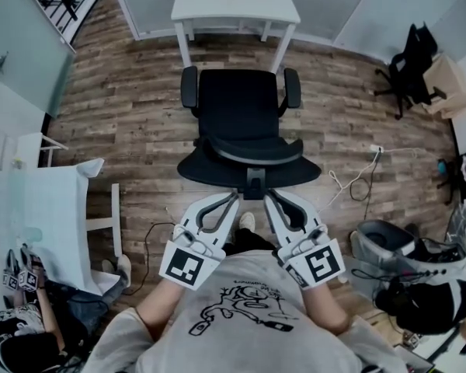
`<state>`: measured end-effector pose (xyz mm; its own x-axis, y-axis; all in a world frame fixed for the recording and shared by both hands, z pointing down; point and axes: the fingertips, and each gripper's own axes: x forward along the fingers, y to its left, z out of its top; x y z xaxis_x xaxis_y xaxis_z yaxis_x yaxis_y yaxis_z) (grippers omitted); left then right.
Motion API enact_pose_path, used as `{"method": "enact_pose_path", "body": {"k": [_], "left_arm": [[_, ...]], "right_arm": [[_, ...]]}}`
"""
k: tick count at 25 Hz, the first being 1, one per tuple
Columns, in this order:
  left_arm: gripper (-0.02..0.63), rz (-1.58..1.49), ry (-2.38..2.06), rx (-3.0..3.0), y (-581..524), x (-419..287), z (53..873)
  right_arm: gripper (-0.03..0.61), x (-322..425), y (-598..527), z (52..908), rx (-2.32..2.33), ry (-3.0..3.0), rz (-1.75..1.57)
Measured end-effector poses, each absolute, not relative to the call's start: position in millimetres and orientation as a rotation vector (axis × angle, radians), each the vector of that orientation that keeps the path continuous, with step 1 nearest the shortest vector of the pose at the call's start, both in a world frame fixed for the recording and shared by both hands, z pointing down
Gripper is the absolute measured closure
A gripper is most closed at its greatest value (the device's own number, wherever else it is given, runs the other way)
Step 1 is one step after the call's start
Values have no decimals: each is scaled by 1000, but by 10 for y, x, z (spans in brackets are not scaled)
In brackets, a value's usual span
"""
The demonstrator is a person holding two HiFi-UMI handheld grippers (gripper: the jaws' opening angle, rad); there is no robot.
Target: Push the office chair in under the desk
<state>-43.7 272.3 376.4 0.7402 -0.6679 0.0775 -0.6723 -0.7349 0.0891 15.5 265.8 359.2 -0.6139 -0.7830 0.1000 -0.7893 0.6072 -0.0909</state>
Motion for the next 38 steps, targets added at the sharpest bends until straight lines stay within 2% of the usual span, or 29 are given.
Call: {"method": "enact_pose_path", "body": {"k": [5, 11, 18, 20, 24, 29, 38], "left_arm": [[603, 158, -1109, 2876, 2601, -488, 3904], [532, 355, -1051, 2871, 2449, -440, 4336], [491, 662, -973, 2862, 2301, -401, 5049], [491, 777, -959, 2865, 2291, -413, 5293], [471, 1034, -913, 2874, 2271, -419, 5716], [442, 1337, -824, 2898, 2287, -431, 6113], [410, 1869, -600, 2918, 2306, -504, 6725]], "right_arm": [[537, 217, 2578, 3662, 1341, -2746, 119], [537, 373, 2407, 3976, 1297, -2673, 88], [532, 587, 2241, 4415, 1201, -2590, 40], [523, 658, 2236, 4590, 1153, -2547, 26], [454, 786, 2241, 4986, 1019, -2435, -7], [410, 876, 2279, 5467, 849, -2283, -128], [383, 1125, 2326, 6326, 530, -1970, -332]]}}
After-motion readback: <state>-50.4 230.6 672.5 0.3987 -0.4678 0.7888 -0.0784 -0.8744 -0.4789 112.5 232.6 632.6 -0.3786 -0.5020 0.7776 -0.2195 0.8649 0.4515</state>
